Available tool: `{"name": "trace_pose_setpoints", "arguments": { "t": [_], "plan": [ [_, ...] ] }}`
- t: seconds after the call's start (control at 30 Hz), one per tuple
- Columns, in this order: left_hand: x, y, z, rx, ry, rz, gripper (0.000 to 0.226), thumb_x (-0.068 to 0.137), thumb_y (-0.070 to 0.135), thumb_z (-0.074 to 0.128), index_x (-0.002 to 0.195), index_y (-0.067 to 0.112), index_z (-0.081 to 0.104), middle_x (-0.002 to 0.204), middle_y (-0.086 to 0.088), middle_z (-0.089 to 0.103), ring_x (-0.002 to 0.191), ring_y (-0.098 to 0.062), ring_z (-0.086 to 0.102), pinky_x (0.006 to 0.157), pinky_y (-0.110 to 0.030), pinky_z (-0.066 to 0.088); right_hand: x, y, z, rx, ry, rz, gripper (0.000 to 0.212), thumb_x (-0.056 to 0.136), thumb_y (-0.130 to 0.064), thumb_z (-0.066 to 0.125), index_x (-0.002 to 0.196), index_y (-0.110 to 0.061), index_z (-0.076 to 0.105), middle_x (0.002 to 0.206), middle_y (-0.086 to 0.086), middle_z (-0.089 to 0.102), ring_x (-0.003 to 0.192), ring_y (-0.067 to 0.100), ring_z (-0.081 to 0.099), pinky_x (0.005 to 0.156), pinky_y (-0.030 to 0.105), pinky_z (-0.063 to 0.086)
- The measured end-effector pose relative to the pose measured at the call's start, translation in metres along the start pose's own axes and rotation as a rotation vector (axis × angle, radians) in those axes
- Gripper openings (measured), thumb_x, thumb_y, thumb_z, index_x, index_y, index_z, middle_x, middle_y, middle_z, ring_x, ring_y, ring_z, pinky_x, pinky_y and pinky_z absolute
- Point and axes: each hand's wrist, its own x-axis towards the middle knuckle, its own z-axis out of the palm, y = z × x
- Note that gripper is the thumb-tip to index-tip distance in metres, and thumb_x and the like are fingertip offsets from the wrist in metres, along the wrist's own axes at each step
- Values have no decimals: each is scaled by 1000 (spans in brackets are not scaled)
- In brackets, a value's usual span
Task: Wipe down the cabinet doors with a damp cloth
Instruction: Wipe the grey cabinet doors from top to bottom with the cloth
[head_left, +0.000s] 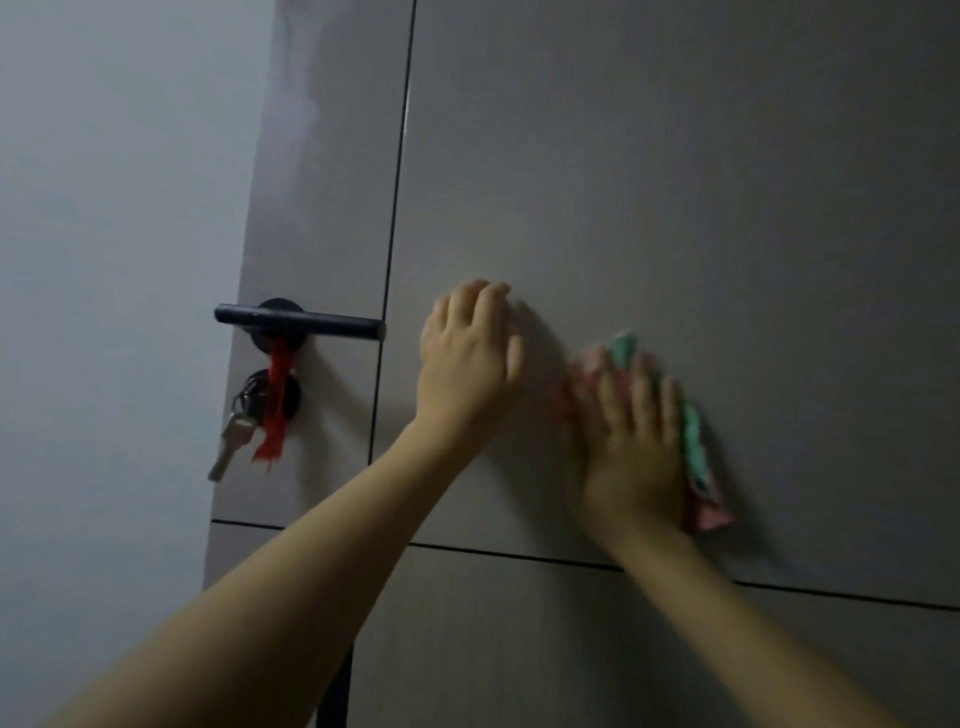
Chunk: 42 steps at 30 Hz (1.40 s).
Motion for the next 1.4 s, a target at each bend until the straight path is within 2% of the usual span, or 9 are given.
{"name": "trace_pose_setpoints", "arguments": {
  "t": [0.17,0.4,0.53,0.6,0.7,0.83,1.03,1.3,1.4],
  "plan": [
    [-12,-6,6,40,-44,40,60,85,35,28,135,9,49,146,-12,40,135,-31,30,112,-41,23,-41,57,-17,20,-105,-462,46,102,-38,21,136,-21,47,143,4,43,134,31,33,116,43,10],
    [-18,-2,11,53,-60,16,58,90,31,33,144,12,37,156,-10,24,145,-26,14,118,-35,4,0,26,-9,-43,130,344,53,96,-35,33,146,-17,38,151,7,37,139,36,31,114,49,16],
    [-17,10,20,92,-48,-33,62,89,34,30,145,7,34,157,-13,20,147,-25,10,117,-31,-11,-48,36,-11,77,-89,-281,46,95,-33,39,139,-23,42,151,3,34,140,31,27,116,49,14],
    [-18,23,27,126,-72,-16,65,88,37,26,146,9,31,158,-12,19,147,-24,9,116,-34,-14,-58,86,-24,39,-128,-347,45,98,-36,33,139,-22,39,149,5,32,137,31,30,115,44,12],
    [-21,47,34,115,-70,81,69,85,41,21,144,9,37,155,-14,26,146,-28,17,117,-39,-11,-43,156,-42,-63,-95,-105,53,97,-37,28,149,-24,27,151,7,30,137,32,29,115,41,11],
    [-33,86,49,84,-97,176,63,86,39,26,142,14,41,151,-13,34,141,-30,25,119,-42,-1,-29,129,-34,-114,100,390,54,97,-34,29,148,-18,32,152,8,35,139,36,31,114,46,15],
    [-45,129,79,32,-157,256,61,84,35,30,138,11,48,142,-13,47,132,-30,39,117,-40,5,-79,166,-50,-1,-145,-238,44,101,-35,26,142,-21,34,149,2,31,139,31,29,115,44,12],
    [-54,134,107,13,-71,322,52,89,28,36,131,6,55,141,-15,50,134,-32,41,116,-40,14,-77,184,-50,-88,62,292,52,99,-35,27,148,-17,29,152,4,30,140,34,27,115,48,17],
    [-57,141,115,50,-48,287,51,89,30,38,128,4,57,139,-18,51,133,-35,41,115,-44,15,-118,176,-51,-43,-109,-71,48,101,-37,23,144,-21,34,151,2,30,140,33,26,115,49,17]
  ]
}}
